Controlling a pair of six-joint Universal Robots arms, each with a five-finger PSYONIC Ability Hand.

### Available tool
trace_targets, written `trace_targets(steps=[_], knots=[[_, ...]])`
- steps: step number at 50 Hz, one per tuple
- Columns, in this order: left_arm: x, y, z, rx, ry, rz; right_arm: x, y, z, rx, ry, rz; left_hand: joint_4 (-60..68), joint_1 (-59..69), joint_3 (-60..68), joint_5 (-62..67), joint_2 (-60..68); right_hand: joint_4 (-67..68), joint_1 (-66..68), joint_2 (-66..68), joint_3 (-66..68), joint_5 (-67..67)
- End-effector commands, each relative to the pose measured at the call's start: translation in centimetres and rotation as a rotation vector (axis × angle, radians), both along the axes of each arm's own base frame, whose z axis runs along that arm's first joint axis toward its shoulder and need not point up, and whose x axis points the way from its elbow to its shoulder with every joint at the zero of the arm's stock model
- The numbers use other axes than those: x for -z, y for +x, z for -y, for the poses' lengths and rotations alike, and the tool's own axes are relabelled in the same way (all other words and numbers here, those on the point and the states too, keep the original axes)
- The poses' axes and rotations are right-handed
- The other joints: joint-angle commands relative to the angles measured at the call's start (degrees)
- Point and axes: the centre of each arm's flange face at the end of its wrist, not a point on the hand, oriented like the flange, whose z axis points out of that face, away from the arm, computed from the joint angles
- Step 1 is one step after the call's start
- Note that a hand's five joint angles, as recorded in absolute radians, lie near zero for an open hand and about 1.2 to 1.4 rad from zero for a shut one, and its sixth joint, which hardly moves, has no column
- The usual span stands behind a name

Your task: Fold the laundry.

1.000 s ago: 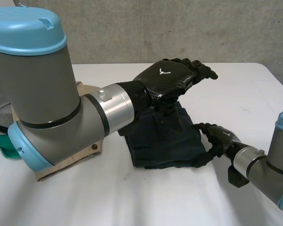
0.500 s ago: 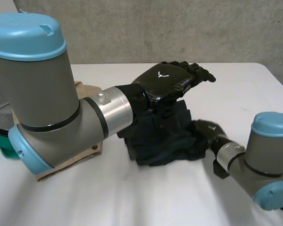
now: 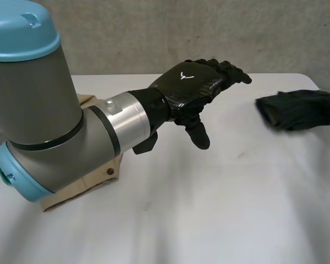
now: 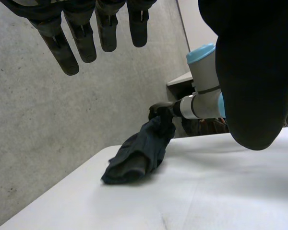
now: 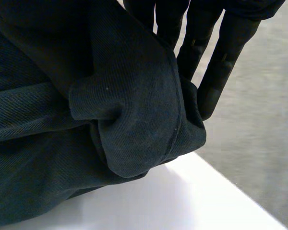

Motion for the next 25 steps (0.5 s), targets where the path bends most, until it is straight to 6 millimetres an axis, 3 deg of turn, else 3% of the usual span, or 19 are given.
trace_targets(steps=[1,9,11,12,17,22,25], knots=[[0.2,0.0,-0.1,0.004,0.003,0.004,1.0,-3.5,2.1,0.052,0.002,-0.034,-1.61,-1.59,-1.91,-2.77,-1.75,11.49,20.69,15.98,15.69,17.75],[0.2,-0.2,-0.3,0.009,0.003,0.004,2.5,-6.1,2.9,0.062,0.046,-0.066,-1.61,-1.59,-1.91,-2.77,-1.75,11.49,20.69,15.98,15.69,17.75],[0.2,-0.3,-0.4,0.01,0.003,0.004,2.8,-5.8,2.8,0.01,0.064,-0.067,-1.61,-1.59,-1.91,-2.77,-1.75,-44.58,-35.38,-40.1,-40.38,-38.32],[0.2,-0.3,-0.5,0.01,0.002,0.003,2.8,-5.7,2.8,0.0,0.07,-0.066,-1.61,-1.59,-1.91,-2.77,-1.75,-58.51,-49.31,-54.02,-54.31,-52.25],[0.1,-0.3,-0.6,0.012,0.0,0.002,2.1,-7.0,1.9,0.05,0.095,-0.07,-1.61,-1.59,-1.91,-2.77,-1.75,-58.51,-49.31,-54.02,-54.31,-52.25],[-0.2,-0.1,-0.5,0.007,-0.005,-0.002,-1.4,-8.6,0.6,0.195,0.043,-0.202,-1.61,-1.59,-1.91,-2.77,-1.75,-58.51,-49.31,-54.02,-54.31,-52.25],[-0.4,0.0,-0.5,0.003,-0.009,-0.005,-3.0,-8.6,0.3,0.226,0.004,-0.286,-1.61,-1.59,-1.91,-2.77,-1.75,-58.51,-49.31,-54.02,-54.31,-52.25]])
